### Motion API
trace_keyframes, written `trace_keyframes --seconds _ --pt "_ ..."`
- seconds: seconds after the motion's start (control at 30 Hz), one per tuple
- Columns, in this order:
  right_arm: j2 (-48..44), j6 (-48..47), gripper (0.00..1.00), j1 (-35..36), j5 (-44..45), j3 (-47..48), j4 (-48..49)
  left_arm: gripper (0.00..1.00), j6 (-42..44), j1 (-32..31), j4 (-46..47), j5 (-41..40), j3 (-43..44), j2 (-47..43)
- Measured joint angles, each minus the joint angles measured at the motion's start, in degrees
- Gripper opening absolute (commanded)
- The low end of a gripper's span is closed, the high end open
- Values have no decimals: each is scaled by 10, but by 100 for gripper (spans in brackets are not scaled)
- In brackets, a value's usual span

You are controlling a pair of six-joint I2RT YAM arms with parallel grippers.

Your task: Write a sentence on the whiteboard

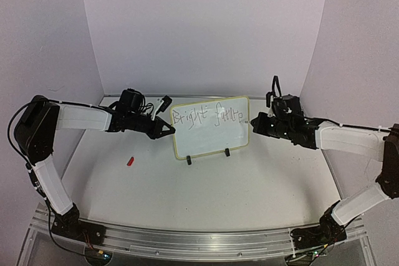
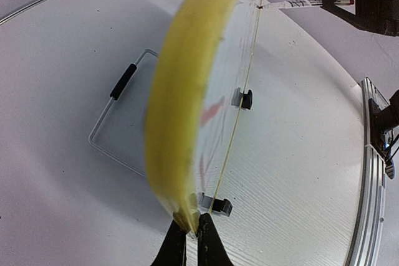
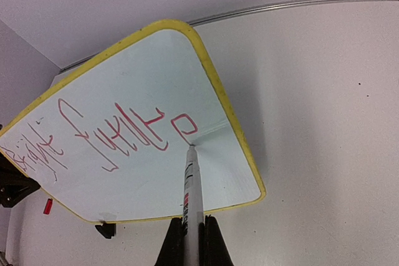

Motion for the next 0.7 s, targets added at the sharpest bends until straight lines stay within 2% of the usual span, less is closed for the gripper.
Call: trace_keyframes --seconds 0.37,0.7 --pt "-6 2 0 0 17 -2 -3 0 0 0 0 0 0 0" --pt "-61 -3 0 0 37 0 -3 0 0 0 0 0 0 0"
